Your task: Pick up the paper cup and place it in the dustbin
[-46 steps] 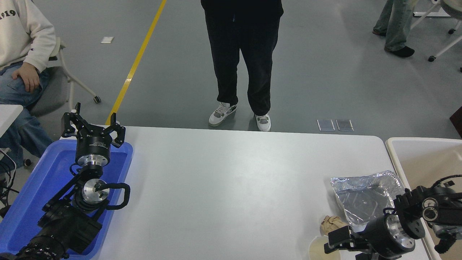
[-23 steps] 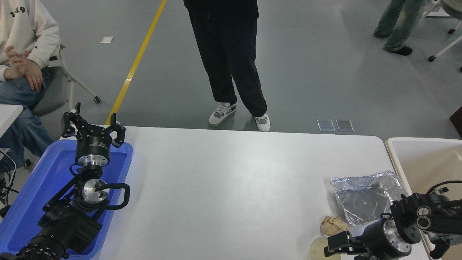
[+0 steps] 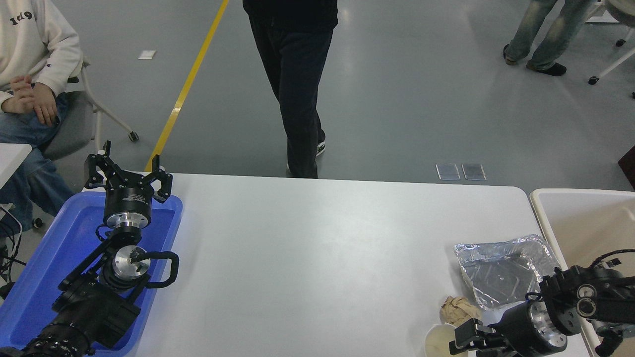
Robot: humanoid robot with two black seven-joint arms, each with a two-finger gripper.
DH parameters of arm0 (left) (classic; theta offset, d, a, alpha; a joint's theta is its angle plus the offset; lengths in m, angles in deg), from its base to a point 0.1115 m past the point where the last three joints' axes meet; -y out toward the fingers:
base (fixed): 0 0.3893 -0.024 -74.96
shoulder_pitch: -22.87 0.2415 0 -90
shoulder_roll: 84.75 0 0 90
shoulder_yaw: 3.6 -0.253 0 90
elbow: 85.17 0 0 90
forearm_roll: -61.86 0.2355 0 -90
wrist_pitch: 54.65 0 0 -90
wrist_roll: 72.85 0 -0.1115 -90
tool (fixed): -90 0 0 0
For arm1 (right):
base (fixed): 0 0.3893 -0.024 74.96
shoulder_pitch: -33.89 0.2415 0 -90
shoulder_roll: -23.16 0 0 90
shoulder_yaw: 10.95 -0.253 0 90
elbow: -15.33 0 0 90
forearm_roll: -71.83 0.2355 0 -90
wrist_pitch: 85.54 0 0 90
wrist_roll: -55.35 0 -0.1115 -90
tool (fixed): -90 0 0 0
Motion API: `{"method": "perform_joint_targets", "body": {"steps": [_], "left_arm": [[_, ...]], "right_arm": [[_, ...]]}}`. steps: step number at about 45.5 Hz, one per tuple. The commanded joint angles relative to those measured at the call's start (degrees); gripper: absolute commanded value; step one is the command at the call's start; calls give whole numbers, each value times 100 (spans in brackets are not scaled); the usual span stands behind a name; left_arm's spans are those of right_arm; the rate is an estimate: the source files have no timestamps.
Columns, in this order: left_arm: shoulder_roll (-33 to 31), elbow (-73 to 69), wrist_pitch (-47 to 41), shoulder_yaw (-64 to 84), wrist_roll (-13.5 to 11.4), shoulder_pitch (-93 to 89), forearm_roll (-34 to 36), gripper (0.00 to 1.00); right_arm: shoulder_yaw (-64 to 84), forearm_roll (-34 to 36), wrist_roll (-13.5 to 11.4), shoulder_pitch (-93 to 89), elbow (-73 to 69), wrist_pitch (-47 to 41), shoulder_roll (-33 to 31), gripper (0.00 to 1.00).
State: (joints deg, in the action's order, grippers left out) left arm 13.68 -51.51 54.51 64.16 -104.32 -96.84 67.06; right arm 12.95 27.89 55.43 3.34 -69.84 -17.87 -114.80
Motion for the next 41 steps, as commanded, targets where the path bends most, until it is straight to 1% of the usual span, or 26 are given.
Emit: {"method": "perform_joint_targets", "body": {"steps": [1,16,22,30,35,41], "left_arm": [[1,0,0,0,0,0,-1,99],[1,0,0,0,0,0,7,99],[1,0,0,0,0,0,8,99],[1,0,0,0,0,0,8,99],[1,0,0,0,0,0,8,99],[1,0,0,0,0,0,8,99]], "right_arm": [[18,-158,150,-4,-8,-17,-47,0],[-8,-132,141,22,-17,-43,-126,0],[-8,-105,141,128,-78,-105,-345,0],[9,-53,141,637,-456,-509,-960,0],[80,-35,106,1181,-746,-728,-1426,0],[185,88,71,1946,-949,-1185,-1865,0]]}}
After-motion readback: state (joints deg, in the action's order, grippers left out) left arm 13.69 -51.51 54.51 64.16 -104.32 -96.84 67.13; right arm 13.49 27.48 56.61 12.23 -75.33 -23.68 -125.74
